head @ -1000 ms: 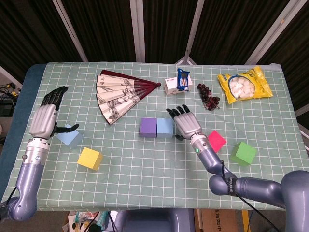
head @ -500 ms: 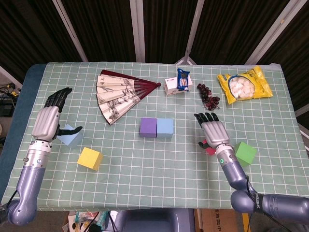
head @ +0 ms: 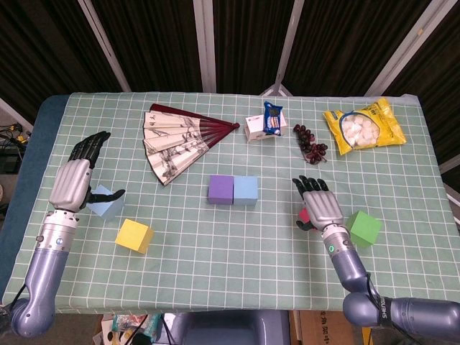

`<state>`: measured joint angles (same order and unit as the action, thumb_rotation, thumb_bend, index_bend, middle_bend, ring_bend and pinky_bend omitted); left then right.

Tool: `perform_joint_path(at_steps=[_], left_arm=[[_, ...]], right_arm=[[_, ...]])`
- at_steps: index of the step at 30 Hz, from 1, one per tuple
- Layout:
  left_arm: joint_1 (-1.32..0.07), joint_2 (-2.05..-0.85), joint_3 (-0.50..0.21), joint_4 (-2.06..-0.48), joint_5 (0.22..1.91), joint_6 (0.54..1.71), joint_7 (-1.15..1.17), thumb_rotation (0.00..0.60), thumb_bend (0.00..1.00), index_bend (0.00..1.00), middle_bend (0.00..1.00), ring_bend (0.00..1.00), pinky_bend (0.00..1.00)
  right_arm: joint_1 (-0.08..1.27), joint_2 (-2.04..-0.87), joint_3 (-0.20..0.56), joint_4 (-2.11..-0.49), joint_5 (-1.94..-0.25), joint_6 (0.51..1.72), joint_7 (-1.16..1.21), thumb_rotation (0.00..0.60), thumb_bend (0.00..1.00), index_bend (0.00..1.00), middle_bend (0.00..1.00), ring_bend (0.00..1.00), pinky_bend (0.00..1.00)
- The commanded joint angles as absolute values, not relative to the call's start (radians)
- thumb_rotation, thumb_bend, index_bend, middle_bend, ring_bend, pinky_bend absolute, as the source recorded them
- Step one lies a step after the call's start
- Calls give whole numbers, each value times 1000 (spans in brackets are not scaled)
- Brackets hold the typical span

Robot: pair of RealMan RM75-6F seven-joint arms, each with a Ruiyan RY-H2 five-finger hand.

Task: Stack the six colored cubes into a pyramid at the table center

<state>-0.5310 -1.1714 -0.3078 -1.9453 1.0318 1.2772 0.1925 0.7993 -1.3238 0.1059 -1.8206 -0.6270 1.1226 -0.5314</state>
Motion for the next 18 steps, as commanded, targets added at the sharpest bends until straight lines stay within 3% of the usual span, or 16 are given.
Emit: perform_joint_path(at_steps=[1,18], left_arm=[[-530,-1169,-310,-1946,1033,1279,189,600,121,0,33,31,0],[-529,-1166,-310,-1945,1034,1279,184,600,121,0,33,31,0]], right_arm=[[798,-1341,105,-1815,-636,1136,-546,600,269,0,20,0,0],[760,-1376,88,-1714,-567,1152,-602,600,270,0,16,0,0]])
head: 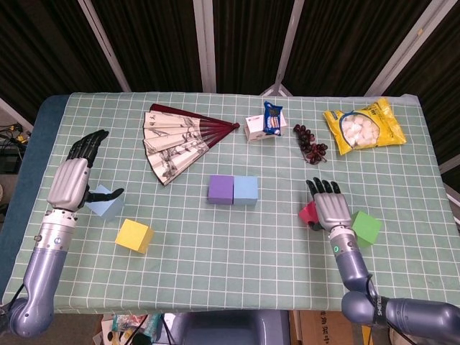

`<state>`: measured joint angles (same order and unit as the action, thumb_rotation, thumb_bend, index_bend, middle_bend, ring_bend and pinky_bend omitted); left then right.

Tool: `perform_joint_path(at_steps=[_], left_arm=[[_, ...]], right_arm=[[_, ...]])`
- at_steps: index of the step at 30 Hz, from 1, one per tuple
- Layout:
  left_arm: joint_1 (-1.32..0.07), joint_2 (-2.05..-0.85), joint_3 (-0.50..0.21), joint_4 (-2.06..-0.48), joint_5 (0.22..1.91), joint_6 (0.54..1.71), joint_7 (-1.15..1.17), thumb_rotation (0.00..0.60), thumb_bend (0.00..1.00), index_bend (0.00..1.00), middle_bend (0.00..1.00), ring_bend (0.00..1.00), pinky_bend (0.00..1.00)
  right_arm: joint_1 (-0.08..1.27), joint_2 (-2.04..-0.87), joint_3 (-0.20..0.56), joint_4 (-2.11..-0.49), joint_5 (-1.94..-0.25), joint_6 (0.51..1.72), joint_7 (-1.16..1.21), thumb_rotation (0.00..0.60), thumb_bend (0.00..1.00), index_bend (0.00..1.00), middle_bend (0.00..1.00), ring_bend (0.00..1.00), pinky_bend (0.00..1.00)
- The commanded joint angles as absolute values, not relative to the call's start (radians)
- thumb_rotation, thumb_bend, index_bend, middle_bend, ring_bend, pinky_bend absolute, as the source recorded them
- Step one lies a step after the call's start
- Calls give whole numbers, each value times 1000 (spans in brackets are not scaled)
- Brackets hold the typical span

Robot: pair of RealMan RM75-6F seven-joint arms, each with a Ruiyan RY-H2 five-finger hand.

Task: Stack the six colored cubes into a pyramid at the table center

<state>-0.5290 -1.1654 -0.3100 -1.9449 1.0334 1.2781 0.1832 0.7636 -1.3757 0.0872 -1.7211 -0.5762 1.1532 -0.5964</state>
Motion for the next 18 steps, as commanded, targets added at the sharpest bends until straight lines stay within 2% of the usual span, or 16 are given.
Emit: perform_joint_path(at_steps=[1,8,10,14,18], left_arm=[[-529,-1166,-310,-1945,1034,1279,184,600,121,0,33,31,0],[-529,-1168,-310,-1944,1033,1282,186,600,122,0,33,31,0],[-529,-1168,-310,-1944,1033,1282,186,600,121,0,33,31,0],[-530,-1169,-309,-1944,1031,1280,185,600,121,0,33,31,0],[-530,-1169,-310,-1944,1032,1280,184,600,122,0,33,31,0]], right_arm=[[758,-1376,89,-1710,-563,1153,-604,600,269,0,17,0,0],[752,-1375,105,-1688,-517,1164,-632,600,270,0,34,0,0],[749,-1376,106,-1684,-512,1162,-635,600,270,0,90,6,0],[740,-1384,115,-1673,-517,1158,-622,600,270,0,239,79,0],[736,-1391,120,-1662,-539,1148,-610,600,269,0,285,122,0]])
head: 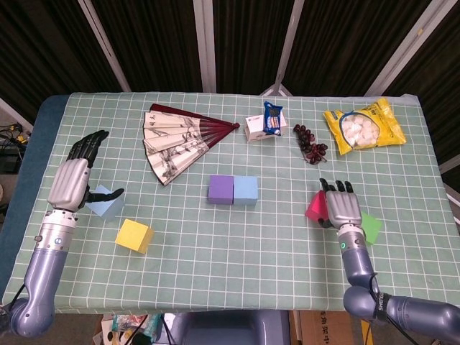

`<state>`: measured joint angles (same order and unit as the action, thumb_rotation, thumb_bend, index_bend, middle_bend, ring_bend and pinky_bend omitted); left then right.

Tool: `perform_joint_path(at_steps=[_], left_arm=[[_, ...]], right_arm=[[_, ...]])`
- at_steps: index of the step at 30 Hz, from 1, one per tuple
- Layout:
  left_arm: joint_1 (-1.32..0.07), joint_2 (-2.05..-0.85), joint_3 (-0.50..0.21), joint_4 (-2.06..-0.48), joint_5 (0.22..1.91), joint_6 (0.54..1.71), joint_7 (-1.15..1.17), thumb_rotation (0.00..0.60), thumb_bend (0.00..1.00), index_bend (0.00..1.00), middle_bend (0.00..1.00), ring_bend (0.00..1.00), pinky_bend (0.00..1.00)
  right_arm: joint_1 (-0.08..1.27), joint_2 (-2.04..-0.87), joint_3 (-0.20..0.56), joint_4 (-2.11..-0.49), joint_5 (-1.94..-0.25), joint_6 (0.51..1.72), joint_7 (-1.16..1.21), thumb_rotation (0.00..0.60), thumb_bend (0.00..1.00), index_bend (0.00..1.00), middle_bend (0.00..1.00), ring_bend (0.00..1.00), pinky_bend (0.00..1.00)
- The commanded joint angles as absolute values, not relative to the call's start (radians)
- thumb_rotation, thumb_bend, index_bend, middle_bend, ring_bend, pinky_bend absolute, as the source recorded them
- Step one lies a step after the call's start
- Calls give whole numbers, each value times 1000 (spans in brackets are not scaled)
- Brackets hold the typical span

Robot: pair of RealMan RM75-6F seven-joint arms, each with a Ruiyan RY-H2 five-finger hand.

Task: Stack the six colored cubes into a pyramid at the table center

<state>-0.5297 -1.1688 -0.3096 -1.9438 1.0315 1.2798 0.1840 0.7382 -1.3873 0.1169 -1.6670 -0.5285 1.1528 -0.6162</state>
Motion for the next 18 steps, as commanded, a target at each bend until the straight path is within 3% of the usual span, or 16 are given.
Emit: perform_joint_path(at_steps=[1,7,18], left_arm=[[-529,-1169,-310,-1944,1032,1281,184,600,121,0,33,31,0],[-529,-1169,-312,-1942,1032,1282,180,600,121,0,33,31,0],[-529,-1172,-311,-1936,1035,1284,181,600,121,0,34,31,0]], right_arm=[[734,-1394,122,-1659,-547,1147,-605,600,269,0,295,132,0],[730,-1404,132,-1646,-593,1139,-583,600,269,0,379,206,0],[720,-1396,140,-1630,-673,1094,-534,600,270,0,383,210,0]])
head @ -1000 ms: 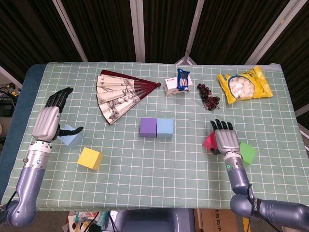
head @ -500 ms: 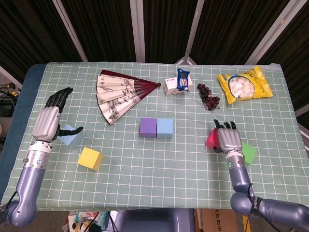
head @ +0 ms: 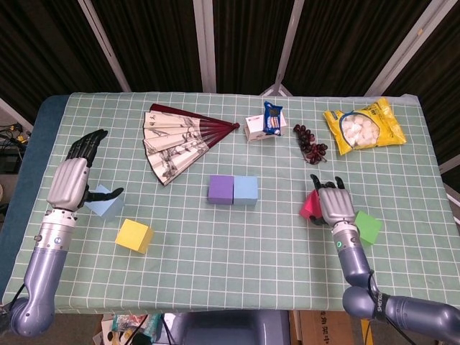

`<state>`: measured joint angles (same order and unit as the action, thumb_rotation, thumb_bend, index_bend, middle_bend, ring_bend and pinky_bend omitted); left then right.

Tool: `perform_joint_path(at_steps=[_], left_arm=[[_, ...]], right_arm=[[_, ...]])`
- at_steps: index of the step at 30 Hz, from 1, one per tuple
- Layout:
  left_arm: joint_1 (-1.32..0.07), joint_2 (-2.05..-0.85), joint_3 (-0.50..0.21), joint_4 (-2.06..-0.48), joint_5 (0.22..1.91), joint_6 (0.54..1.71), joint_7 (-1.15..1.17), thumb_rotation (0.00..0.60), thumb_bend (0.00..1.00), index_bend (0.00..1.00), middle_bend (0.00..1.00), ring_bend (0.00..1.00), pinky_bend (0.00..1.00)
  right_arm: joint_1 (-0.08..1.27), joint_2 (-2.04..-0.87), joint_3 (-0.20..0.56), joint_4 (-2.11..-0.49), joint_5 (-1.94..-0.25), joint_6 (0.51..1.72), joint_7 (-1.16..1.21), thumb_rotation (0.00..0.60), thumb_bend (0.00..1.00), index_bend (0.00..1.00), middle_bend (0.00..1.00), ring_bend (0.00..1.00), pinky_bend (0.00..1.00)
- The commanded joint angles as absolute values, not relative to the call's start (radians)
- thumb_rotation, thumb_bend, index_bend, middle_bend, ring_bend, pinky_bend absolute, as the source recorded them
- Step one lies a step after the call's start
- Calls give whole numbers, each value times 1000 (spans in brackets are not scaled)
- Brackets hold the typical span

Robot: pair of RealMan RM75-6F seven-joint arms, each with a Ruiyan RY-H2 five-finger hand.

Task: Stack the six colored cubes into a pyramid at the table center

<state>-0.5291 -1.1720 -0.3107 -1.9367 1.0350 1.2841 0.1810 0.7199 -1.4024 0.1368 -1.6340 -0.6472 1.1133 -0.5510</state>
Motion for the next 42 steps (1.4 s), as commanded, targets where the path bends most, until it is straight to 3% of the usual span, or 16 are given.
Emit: perform_joint_path(at_steps=[1,18,33,42], left_arm=[[-529,-1173,-311,-1936,1036,1285,182,600,121,0,34,31,0],[-536,-1193,-309,-1909,1024,1295,214,600,122,0,36,31,0],[-542,-1203,-318,-1875,996,1292,228,600,121,0,37,31,0],[-545,-1208,-317,-1862,987,1284,231,600,121,0,37,31,0]], right_arm=[[723,-1390,141,-1628,-690,1077,-524,600,270,0,383,210,0],[830,-1373,144,-1485,-960,839,-434,600,270,0,383,210,0],[938,-1445,167,-1334,-1001,686,-373,600,270,0,383,210,0],[957,-1452,169,-1315,-1011,667,-340,600,269,0,383,210,0]])
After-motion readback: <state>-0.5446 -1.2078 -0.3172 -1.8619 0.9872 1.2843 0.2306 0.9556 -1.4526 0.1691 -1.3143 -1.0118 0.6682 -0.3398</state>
